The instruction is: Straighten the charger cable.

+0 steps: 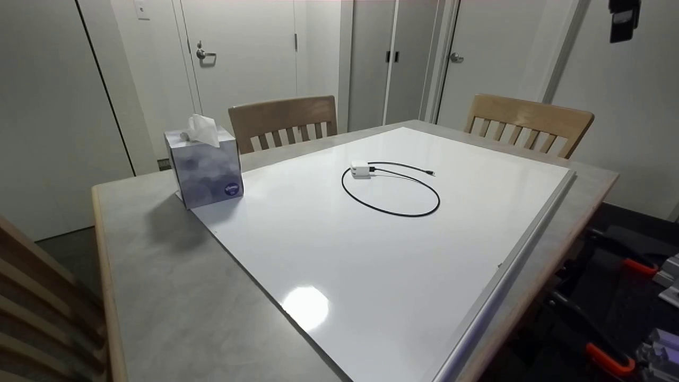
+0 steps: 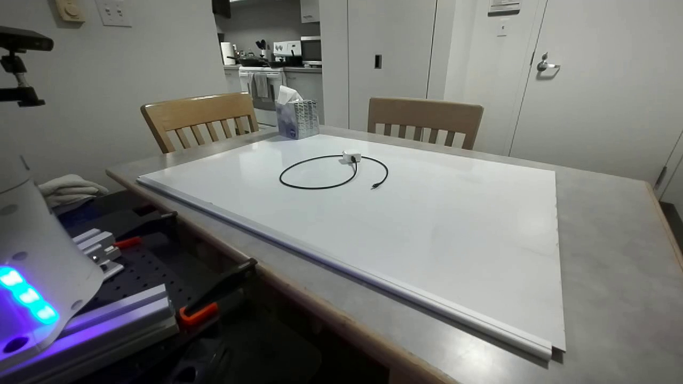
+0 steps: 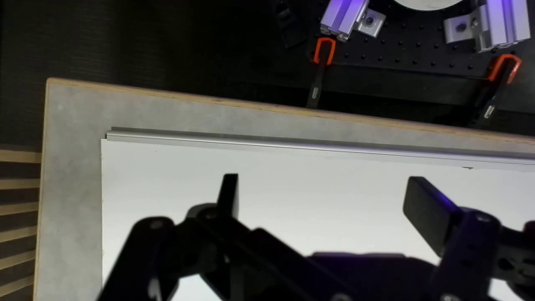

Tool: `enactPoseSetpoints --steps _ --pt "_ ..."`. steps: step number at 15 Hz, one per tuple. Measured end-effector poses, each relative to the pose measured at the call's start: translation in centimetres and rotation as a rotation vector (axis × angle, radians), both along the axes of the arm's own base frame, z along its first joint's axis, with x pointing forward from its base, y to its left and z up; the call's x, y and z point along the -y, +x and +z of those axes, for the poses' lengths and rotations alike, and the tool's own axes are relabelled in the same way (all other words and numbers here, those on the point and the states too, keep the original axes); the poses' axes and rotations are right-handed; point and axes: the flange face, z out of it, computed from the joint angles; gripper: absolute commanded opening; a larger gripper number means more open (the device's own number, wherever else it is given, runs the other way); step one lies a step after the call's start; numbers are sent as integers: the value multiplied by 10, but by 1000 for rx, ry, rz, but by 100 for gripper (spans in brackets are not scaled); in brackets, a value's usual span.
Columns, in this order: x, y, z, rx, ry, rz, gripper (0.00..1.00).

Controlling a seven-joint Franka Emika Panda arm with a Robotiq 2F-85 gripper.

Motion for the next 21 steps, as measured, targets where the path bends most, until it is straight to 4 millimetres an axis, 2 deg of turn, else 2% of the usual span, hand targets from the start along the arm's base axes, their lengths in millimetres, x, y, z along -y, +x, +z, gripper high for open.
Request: enactPoseSetpoints --steps 5,11,16,21 --pt "6 1 1 8 -1 12 100" --pt "46 14 -5 46 -20 128 100" --pt "78 51 -16 149 -30 320 100" --pt "96 96 -31 309 -38 482 100"
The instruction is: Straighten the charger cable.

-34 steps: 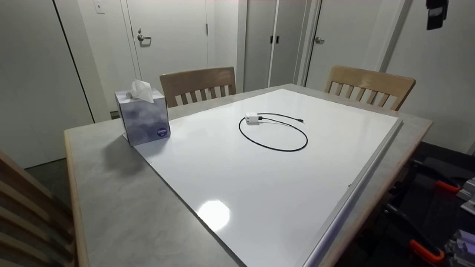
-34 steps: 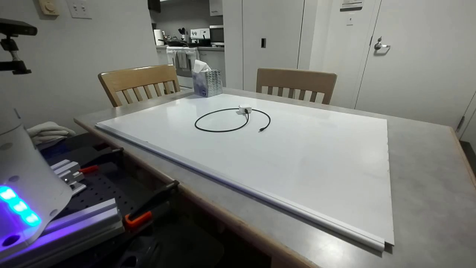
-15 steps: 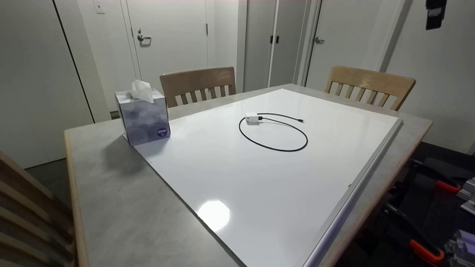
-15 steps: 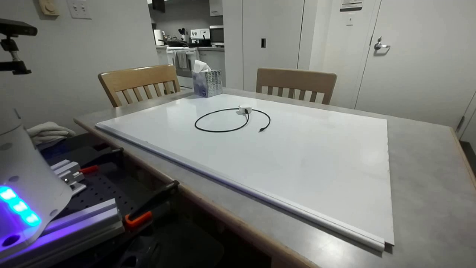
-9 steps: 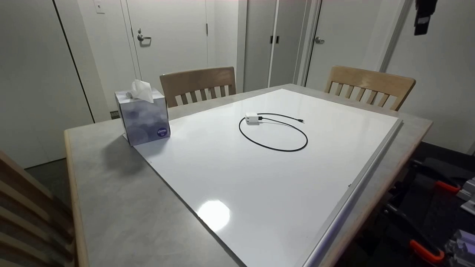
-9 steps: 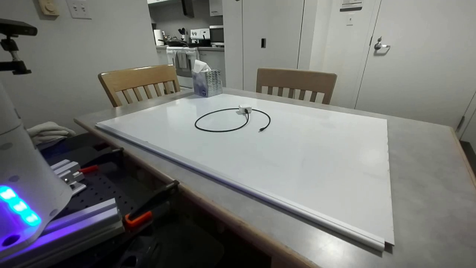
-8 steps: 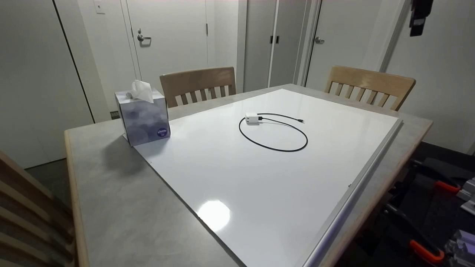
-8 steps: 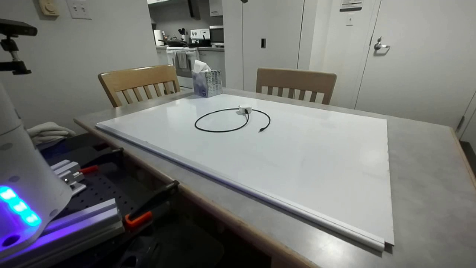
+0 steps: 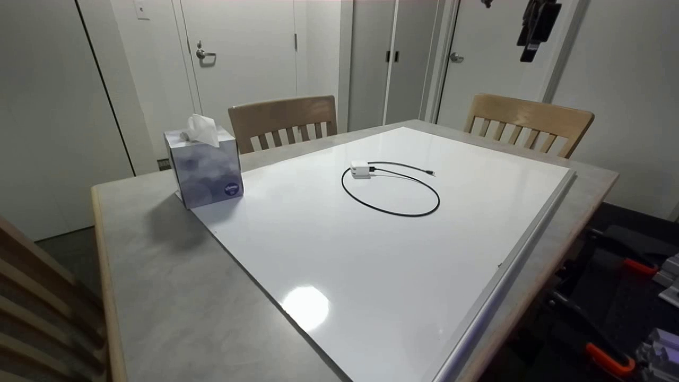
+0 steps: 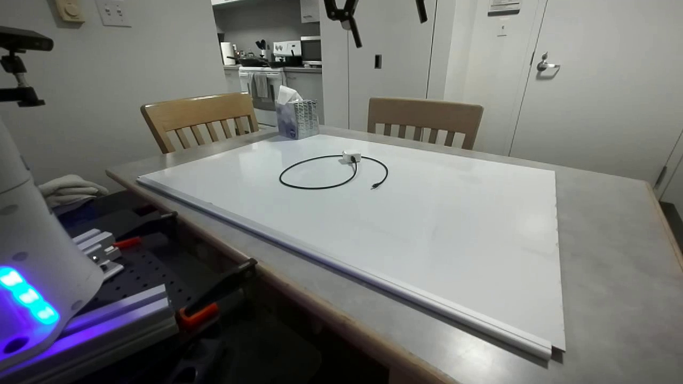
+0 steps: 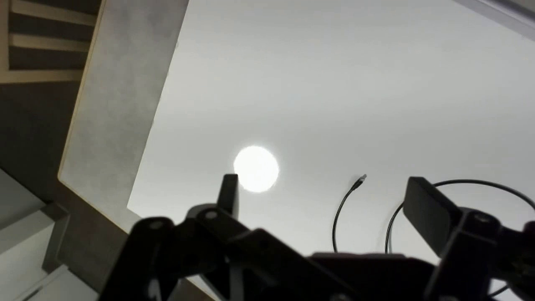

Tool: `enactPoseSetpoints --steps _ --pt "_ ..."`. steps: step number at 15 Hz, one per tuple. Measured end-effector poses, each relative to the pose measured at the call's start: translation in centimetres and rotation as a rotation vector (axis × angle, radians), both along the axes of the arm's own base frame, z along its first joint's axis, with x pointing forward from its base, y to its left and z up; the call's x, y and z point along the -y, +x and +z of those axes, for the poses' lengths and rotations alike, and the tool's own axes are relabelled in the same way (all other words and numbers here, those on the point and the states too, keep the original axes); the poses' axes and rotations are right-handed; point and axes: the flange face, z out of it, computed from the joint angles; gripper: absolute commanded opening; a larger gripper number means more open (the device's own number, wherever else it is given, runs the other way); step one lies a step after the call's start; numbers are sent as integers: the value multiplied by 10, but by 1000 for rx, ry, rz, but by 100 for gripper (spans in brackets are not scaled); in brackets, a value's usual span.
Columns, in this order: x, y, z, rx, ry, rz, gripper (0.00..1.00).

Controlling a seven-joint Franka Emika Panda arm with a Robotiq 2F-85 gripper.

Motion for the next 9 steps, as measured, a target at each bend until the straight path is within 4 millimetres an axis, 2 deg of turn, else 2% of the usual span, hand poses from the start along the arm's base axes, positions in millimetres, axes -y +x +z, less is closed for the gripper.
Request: enactPoseSetpoints --steps 4,9 --pt "0 24 -20 96 94 34 100" --pt "-14 45 -43 177 216 80 100"
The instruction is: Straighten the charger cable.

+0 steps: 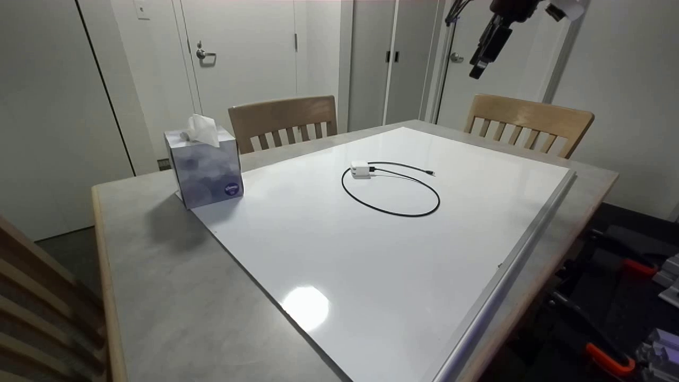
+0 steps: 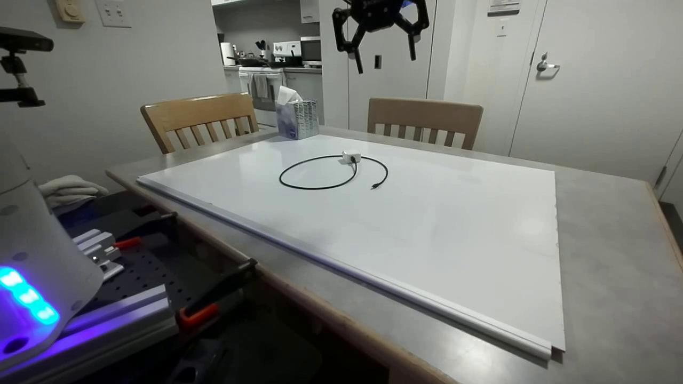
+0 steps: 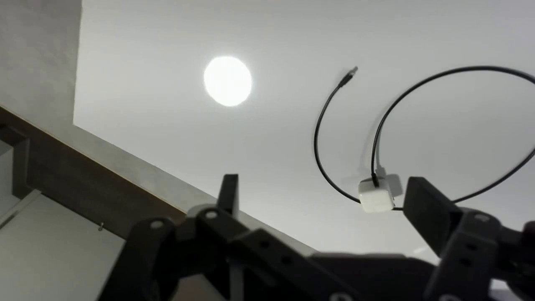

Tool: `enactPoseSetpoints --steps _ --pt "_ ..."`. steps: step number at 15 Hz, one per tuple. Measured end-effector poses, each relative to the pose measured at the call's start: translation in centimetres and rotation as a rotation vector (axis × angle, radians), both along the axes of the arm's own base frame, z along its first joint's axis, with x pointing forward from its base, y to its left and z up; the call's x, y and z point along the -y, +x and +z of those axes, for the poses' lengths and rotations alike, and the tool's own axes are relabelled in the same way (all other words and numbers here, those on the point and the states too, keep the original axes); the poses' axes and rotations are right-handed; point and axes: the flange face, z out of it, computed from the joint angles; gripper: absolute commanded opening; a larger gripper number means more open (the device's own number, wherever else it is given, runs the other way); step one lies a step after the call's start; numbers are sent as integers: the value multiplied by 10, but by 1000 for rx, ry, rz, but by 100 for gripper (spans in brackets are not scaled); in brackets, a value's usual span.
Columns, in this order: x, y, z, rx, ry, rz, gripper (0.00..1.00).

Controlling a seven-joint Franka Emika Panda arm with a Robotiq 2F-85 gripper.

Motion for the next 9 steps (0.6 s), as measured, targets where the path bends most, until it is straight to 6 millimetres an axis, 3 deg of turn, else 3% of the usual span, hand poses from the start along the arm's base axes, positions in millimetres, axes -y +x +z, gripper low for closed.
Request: enactPoseSetpoints --steps 5,9 --pt "-19 10 -19 28 118 82 100" --pt "-18 14 -48 -16 174 184 100"
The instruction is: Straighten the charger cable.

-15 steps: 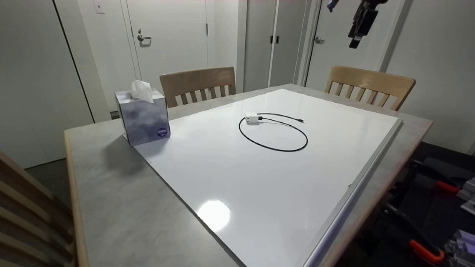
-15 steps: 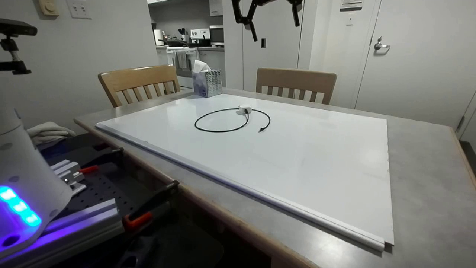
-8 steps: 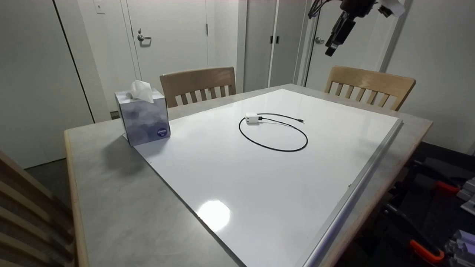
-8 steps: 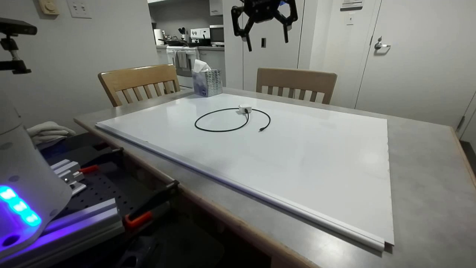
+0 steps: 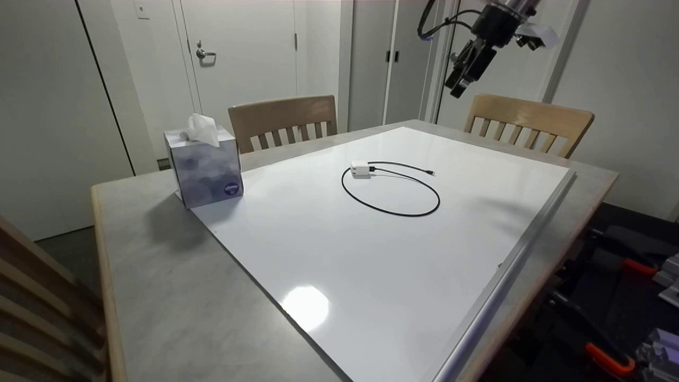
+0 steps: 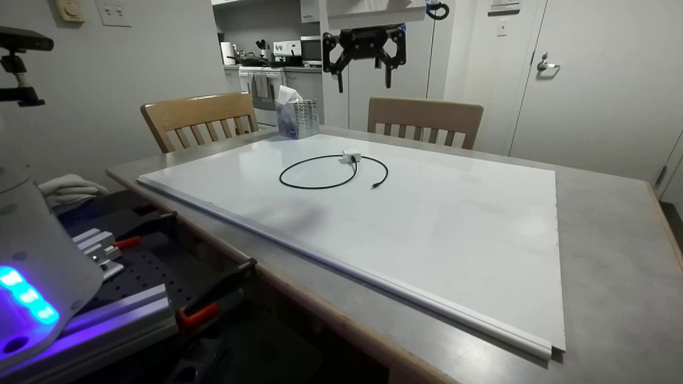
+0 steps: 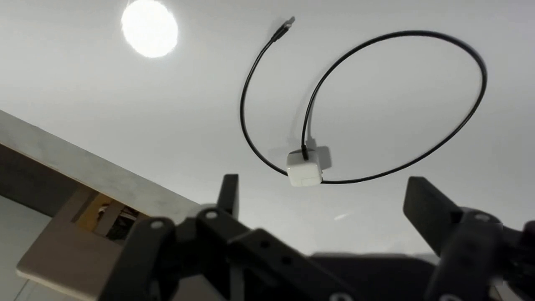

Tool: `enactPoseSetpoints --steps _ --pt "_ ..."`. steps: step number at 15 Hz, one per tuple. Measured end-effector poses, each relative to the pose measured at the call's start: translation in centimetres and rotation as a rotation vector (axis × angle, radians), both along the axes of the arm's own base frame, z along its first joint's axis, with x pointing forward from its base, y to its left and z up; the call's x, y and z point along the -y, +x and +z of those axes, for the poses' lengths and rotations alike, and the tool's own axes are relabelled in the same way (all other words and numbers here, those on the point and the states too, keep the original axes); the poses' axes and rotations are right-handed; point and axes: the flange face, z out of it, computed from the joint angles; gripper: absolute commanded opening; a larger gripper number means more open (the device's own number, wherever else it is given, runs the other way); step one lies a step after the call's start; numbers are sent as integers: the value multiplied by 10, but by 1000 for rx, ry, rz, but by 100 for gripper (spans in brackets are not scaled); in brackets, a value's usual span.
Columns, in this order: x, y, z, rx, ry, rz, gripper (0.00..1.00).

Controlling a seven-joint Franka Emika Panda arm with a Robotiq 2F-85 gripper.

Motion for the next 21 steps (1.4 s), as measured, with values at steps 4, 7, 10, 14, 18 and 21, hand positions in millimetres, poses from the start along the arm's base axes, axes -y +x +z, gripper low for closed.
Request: enactPoseSetpoints --steps 4,7,10,14,18,21 --pt "2 9 -21 -29 1 83 100" --pt "3 11 -21 -29 0 86 100" --pt "2 12 -21 -29 1 85 100" --pt "0 15 -26 -49 19 85 100" --pt "-11 34 -47 -94 37 62 100" --pt "-17 53 -69 -133 45 40 100"
